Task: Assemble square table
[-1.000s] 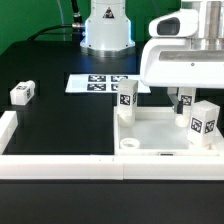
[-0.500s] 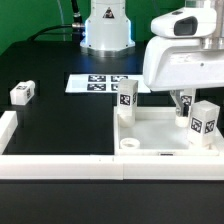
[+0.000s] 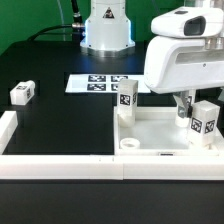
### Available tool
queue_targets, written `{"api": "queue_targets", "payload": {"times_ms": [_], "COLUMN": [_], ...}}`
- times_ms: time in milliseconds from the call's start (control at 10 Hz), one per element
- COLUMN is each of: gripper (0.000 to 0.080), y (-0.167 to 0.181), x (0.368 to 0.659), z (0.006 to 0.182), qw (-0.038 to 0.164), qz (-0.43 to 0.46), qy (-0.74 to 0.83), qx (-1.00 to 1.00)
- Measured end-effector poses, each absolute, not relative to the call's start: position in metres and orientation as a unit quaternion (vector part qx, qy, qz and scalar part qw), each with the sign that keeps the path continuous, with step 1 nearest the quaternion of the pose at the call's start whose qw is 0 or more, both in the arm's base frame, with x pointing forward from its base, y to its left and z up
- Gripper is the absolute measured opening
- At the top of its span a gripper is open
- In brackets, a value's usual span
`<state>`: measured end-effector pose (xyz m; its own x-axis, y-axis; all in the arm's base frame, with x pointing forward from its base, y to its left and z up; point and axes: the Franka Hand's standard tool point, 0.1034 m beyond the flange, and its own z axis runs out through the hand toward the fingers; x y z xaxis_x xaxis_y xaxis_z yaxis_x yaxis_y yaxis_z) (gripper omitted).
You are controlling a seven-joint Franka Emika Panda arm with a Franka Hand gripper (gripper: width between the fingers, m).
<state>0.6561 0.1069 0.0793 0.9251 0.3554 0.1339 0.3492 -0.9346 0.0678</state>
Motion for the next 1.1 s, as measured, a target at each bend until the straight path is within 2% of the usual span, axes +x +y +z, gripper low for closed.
{"api": "queue_targets", "payload": {"times_ms": [100,200,400,600,1100], "gripper": [0.0411,0.0288,0.0288,0.0288,0.029], "y": [0.1069,0.1069,0.1073,0.1073,0.1085], "x": [0.6561,0.6561,0.6558,0.6557,0.6544], "z": [0.0792,0.0792,0.0789,0.0787,0.0772], "qw": [0.021,0.021,0.017,0.0,-0.025], "qz": [0.072,0.072,0.073,0.074,0.066], "qy": [0.18,0.176,0.145,0.0,-0.286], "qx": [0.981,0.981,0.987,0.997,0.956]}}
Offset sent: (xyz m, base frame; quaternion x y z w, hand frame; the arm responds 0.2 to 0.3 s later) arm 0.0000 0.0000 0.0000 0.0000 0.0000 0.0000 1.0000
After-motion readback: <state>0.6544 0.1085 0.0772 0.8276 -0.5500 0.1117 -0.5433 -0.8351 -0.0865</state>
